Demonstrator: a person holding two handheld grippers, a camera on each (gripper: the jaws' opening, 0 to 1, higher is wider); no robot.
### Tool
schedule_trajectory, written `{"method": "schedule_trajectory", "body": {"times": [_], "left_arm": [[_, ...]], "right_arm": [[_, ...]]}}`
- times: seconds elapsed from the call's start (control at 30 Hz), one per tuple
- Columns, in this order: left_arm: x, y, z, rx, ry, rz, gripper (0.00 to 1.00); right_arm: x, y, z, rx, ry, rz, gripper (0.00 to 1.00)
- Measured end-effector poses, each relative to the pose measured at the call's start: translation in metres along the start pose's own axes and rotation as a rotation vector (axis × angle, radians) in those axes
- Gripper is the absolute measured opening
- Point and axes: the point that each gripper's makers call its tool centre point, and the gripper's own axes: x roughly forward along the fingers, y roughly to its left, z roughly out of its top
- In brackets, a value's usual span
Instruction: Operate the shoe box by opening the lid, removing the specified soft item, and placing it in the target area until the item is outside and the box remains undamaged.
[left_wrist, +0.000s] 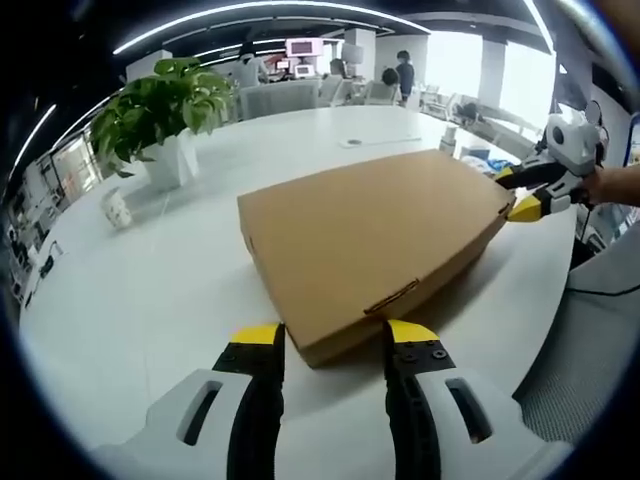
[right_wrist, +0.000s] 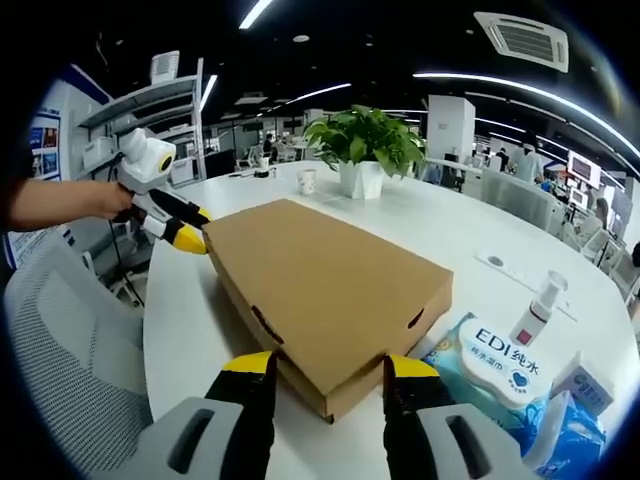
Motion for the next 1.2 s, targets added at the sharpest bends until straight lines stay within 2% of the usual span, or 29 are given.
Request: {"method": "schedule_trajectory", "body": {"times": [0.67, 1.2], "left_arm": [[0.011, 0.015, 0.01, 0.003, 0.009, 0.002, 0.39], [0.033, 0.033, 0.029, 0.028, 0.038, -0.021, 0.39]], "right_arm": [[0.014, -0.01, 0.007, 0.01, 0.003, -0.015, 0.39], [0.031, -0.027, 0.019, 0.025, 0.006, -0.034, 0.39]]}}
